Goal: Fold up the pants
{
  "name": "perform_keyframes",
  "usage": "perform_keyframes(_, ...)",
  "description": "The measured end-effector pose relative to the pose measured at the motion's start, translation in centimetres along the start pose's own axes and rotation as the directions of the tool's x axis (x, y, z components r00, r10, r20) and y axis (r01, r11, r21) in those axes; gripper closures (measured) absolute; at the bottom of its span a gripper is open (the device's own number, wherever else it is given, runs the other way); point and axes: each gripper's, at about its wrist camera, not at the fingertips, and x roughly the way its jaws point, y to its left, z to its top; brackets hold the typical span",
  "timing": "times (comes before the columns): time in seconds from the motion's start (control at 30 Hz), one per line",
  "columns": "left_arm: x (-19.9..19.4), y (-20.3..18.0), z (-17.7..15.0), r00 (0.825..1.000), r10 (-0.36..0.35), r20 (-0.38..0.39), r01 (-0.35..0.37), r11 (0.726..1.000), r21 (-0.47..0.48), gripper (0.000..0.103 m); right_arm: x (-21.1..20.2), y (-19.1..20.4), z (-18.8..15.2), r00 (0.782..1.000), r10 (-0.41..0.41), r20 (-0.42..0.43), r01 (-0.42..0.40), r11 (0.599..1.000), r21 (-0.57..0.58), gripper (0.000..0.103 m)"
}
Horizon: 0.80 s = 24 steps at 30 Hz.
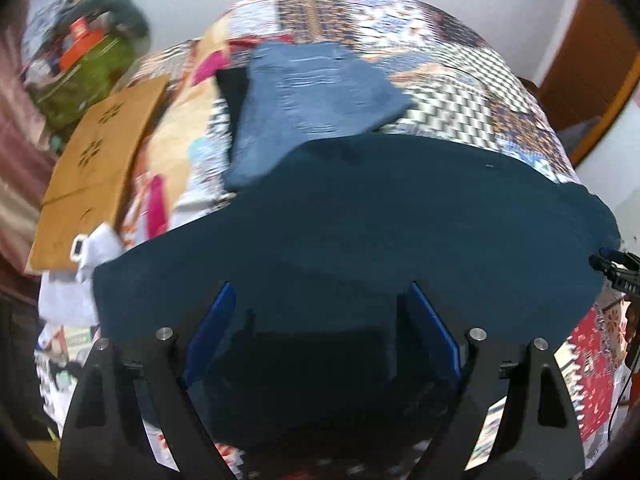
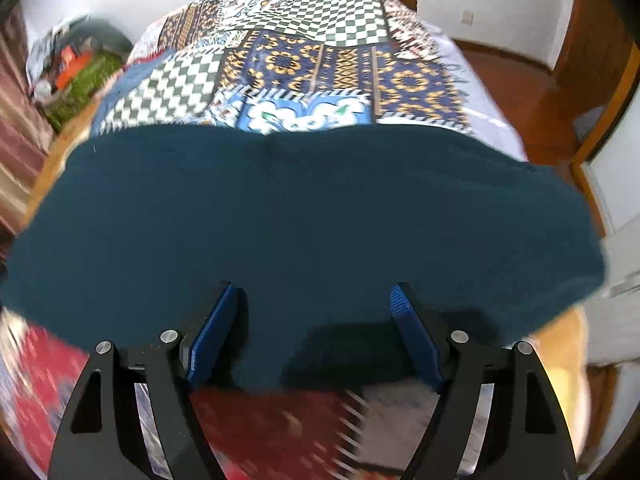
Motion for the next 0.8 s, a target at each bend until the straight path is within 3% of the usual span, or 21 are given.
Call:
perform_keyframes(0.1,1.0,-2.6,0.8,1.0,-0.021,-0.011,0.021,0.998,0.051,0.015,-2.0,-2.0,-1.0,0.998,-0.032,0.05,0.031,0.999,0.022,0.03)
perform_keyframes(0.27,2.8,-6.8,2.1,0.999,-0.042,-0.035,0.046,0.988,0.145,0.015,-4.7,-7.1,-1.4,0.991,0.012,0.13,-0.042,0.972,0.232,0.029)
perform_keyframes(0.47,4.4,-11.1,3.9,0.995,-0.072,-0.068,0.086,0.971,0.225,0.015,-3.7,-12.3,-1.6,0.992,-0.001,0.129,-0.055,0.9,0.432,0.031)
perform_keyframes(0.57,4.9,-13.2,4.6,0.994,-0.08,-0.08,0.099,0.957,0.273,0.015,-1.6,-14.5,-2.3,0.996,0.014,0.089,-0.06,0.845,0.531,0.044)
perform_keyframes(0.67,5.6,-14.8,5.1,0.993,-0.077,-0.091,0.102,0.943,0.317,0.015,-1.0,-16.0,-3.0,0.991,0.054,0.123,-0.117,0.791,0.6,0.048)
perform_keyframes(0.8,6.5,-16.5,5.9,0.992,-0.076,-0.102,0.107,0.929,0.355,0.013,-0.1,-17.4,-2.6,0.988,0.069,0.138,-0.142,0.755,0.64,0.054)
